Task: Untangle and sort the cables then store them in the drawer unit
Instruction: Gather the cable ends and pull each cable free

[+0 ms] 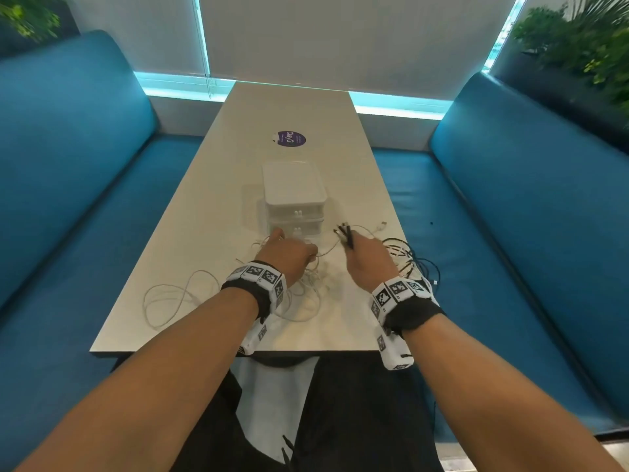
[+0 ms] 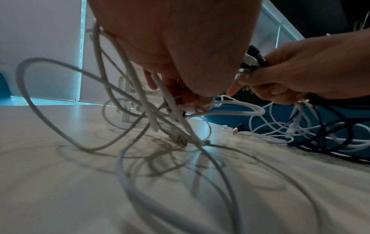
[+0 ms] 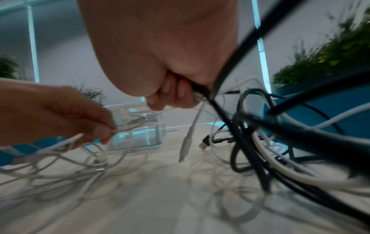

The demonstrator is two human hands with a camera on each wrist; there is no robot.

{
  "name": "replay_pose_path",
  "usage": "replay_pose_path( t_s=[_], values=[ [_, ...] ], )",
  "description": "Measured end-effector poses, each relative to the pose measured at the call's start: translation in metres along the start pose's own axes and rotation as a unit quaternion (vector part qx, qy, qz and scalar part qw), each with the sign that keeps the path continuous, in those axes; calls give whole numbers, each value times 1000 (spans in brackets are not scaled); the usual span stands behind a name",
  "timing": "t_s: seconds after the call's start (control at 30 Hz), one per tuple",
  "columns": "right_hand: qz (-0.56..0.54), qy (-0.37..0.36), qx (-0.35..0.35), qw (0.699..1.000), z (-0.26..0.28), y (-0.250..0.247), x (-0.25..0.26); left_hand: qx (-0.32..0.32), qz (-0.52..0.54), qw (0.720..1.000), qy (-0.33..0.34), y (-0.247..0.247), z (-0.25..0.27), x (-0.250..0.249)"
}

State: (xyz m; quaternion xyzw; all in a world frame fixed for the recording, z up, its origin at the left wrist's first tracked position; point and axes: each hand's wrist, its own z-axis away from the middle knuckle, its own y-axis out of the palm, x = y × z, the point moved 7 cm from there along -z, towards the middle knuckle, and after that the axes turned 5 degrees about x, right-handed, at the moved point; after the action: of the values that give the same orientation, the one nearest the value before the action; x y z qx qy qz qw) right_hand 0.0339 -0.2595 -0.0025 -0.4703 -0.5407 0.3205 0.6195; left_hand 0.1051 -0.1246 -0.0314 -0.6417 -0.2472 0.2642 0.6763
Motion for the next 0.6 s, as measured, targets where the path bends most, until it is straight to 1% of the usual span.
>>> replay_pose_path(
  t_s=[0.03,0.1,0.17,0.27,0.37,0.47,0.53,0.6],
  values=[
    [-9,-31,24,999,0,9,8,-3,-8,1000,3,0,-1,-4],
    [-14,-62,67,996,1,23,19,-11,-19,1000,7,0,-1,-10],
    [-19,-57,90,994,0,31,20,-17,-7,1000,14,-2,1,-12],
    [-25,-30,113,993,1,36,13,-20,-4,1000,16,-5,7,-13],
    [22,-11,100,995,3,28,7,12,-21,1000,1,-2,11,-10],
    [79,59,69,993,7,9,-26,39,-23,999,-18,-2,19,2],
    [100,106,53,988,12,-2,-50,40,-32,999,-16,0,23,8],
    [97,119,40,987,15,-7,-57,37,-34,999,-9,3,22,6]
  ],
)
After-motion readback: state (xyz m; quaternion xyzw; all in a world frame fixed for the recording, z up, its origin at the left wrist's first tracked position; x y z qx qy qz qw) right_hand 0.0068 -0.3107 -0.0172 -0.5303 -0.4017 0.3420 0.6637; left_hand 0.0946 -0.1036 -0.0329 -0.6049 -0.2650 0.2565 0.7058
